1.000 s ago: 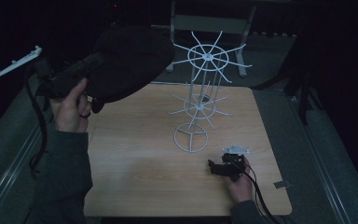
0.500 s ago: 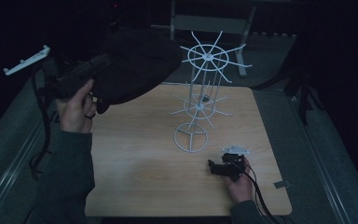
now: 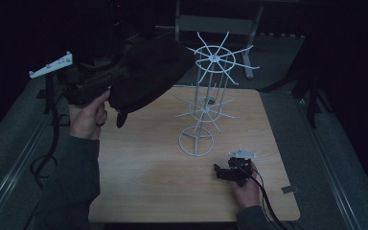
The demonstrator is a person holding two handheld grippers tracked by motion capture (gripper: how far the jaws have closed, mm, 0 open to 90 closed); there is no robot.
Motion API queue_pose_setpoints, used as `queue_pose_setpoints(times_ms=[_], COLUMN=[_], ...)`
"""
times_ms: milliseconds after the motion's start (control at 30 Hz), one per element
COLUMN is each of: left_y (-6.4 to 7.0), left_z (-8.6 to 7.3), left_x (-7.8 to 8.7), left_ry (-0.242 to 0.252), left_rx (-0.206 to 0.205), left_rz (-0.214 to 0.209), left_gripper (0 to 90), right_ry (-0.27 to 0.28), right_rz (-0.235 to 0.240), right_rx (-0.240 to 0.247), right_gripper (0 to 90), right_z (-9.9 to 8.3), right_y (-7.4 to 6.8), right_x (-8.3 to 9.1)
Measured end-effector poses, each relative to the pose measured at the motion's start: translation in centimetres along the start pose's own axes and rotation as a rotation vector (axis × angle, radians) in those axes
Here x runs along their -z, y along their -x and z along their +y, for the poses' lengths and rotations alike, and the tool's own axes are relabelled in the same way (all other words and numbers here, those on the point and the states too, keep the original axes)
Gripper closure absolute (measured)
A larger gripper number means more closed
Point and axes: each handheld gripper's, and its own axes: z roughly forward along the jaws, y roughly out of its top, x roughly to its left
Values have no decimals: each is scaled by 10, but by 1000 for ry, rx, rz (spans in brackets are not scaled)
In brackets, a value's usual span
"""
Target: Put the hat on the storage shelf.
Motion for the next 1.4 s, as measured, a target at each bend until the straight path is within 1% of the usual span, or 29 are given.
queue_pose_setpoints(times_ms=[200, 300, 433, 500, 600, 767, 833, 867, 933, 1000, 1133, 1233, 1333, 1400], left_y=[-6, -9, -13, -14, -15, -17, -17, -17, -17, -16, -17, -19, -23, -25], left_z=[-8, -14, -21, -23, -24, -25, -25, -24, -22, -21, -22, -24, -27, -29], left_x=[-4, -8, -11, -13, -13, -13, -12, -12, -10, -8, -6, -4, -1, 1], left_ry=[-63, -107, -133, -139, -146, -158, -154, -143, -129, -125, -139, -134, -136, -148], left_rx=[23, 20, 37, 46, 49, 62, 64, 68, 70, 65, 54, 62, 71, 66], left_rz=[1, -4, -13, -24, -23, -22, -22, -25, -38, -30, -15, -18, 1, 23], left_gripper=[804, 784, 756, 736, 704, 606, 583, 571, 570, 567, 559, 559, 559, 559], right_ry=[1, 0, 0, 0, 0, 0, 0, 0, 0, 0, 0, 0, 1, 1], right_rz=[1, 1, 1, 1, 1, 1, 1, 1, 1, 1, 2, 1, 1, 1], right_rx=[-3, -4, -4, -4, -4, -2, -5, -4, -4, -3, -6, -7, -4, -6], right_gripper=[111, 111, 111, 111, 111, 111, 111, 111, 111, 111, 111, 111, 111, 111], right_z=[0, 0, 0, 0, 0, 0, 0, 0, 0, 0, 0, 0, 0, 0], right_y=[0, 0, 0, 0, 0, 0, 0, 0, 0, 0, 0, 0, 0, 0], right_x=[0, 0, 0, 0, 0, 0, 0, 0, 0, 0, 0, 0, 0, 0])
